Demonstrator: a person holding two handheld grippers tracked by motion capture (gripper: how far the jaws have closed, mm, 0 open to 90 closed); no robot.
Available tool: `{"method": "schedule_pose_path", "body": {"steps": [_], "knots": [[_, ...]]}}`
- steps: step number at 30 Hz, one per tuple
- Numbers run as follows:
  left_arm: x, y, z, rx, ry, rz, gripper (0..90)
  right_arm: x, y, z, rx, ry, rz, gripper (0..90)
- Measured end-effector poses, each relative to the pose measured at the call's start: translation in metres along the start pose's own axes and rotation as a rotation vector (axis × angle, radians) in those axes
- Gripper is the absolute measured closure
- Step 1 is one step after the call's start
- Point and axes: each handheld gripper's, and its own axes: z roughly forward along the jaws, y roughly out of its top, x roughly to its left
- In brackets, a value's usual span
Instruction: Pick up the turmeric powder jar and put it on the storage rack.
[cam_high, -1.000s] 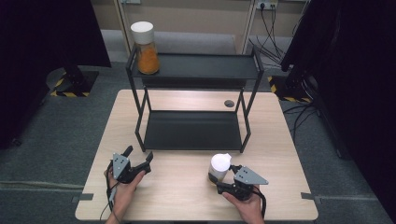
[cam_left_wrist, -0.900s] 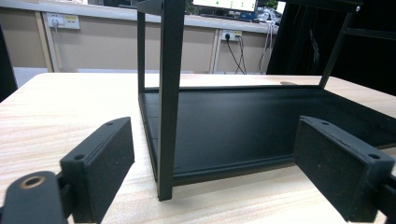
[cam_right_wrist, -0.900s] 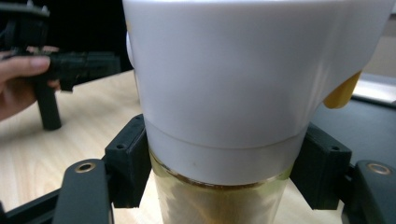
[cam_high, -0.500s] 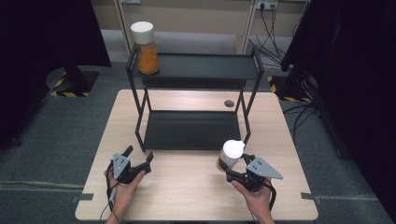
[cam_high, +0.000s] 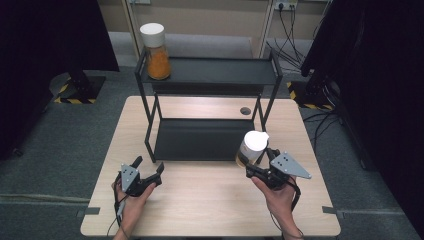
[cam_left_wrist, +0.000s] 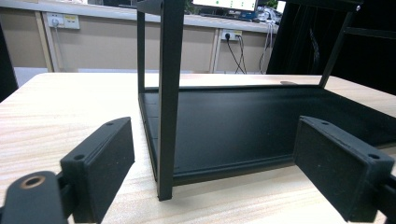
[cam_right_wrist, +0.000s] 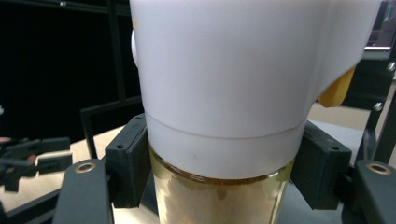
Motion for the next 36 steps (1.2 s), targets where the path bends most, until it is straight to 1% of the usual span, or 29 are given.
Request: {"method": "schedule_pose_path", "body": {"steps": [7,14,19,27,36], "knots": [[-0.001,0.000,0.000,0.000,0.001,0.006,11.8,-0.002,0.010,0.002,-0.035,-0.022,0.006,30.9],[-0.001,0.000,0.000,-0.002,0.002,0.006,11.7,-0.003,0.023,0.008,-0.060,-0.035,-0.005,30.9],[-0.001,-0.001,0.000,-0.003,0.002,0.006,11.7,-0.004,0.031,0.012,-0.071,-0.048,-0.003,30.8],[-0.001,-0.001,0.000,-0.004,0.003,0.010,11.7,-0.005,0.045,0.017,-0.088,-0.062,-0.019,30.8],[-0.001,-0.001,0.000,-0.005,0.004,0.007,11.7,-0.006,0.056,0.021,-0.102,-0.071,-0.026,30.8]]}}
